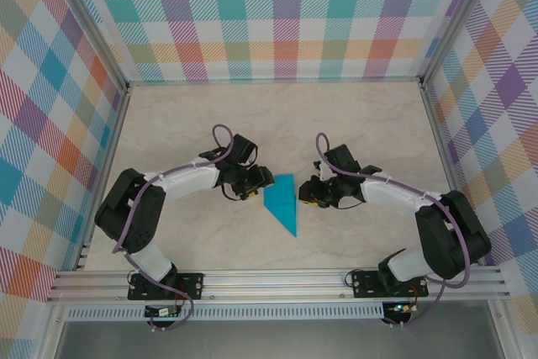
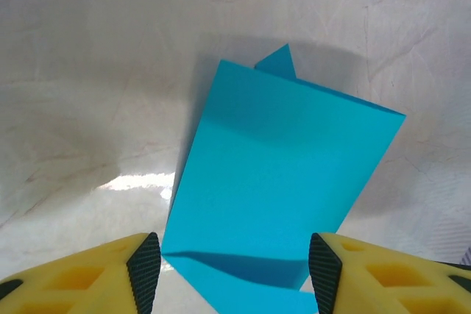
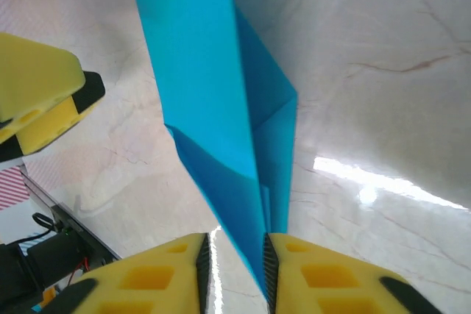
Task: Fold a paper plane with a square sheet of paper (pick it up from the middle)
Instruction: Pick up the paper from the center of the table.
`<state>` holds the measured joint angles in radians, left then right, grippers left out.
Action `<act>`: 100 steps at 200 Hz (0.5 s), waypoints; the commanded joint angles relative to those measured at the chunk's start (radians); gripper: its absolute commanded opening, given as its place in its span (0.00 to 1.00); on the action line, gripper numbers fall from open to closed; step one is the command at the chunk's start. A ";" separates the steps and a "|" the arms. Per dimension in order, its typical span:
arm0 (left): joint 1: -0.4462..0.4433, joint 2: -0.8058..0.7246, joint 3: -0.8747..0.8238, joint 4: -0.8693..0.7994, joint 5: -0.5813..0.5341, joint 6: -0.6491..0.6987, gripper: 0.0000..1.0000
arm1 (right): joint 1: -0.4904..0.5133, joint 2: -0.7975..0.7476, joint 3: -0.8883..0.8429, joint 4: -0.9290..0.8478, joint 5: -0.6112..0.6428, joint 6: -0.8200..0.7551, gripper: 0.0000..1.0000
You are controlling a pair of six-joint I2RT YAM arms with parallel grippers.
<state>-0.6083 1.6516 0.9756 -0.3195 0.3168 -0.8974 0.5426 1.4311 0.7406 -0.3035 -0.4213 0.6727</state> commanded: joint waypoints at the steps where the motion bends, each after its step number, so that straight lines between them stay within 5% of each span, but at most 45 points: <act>1: -0.005 -0.050 -0.036 0.033 -0.005 -0.056 0.58 | 0.044 0.047 0.069 -0.118 0.086 -0.032 0.42; 23: -0.005 -0.071 -0.059 0.033 -0.015 -0.067 0.59 | 0.056 0.111 0.085 -0.052 0.041 -0.025 0.50; 56: -0.007 -0.078 -0.076 0.078 0.002 -0.078 0.59 | 0.057 0.208 0.136 -0.029 0.036 -0.028 0.49; 100: -0.007 -0.088 -0.086 0.076 0.001 -0.077 0.59 | 0.058 0.240 0.111 0.097 -0.066 -0.015 0.35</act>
<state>-0.6083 1.5948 0.9054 -0.2550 0.3134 -0.9588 0.5983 1.6661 0.8524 -0.2840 -0.4248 0.6624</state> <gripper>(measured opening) 0.589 0.390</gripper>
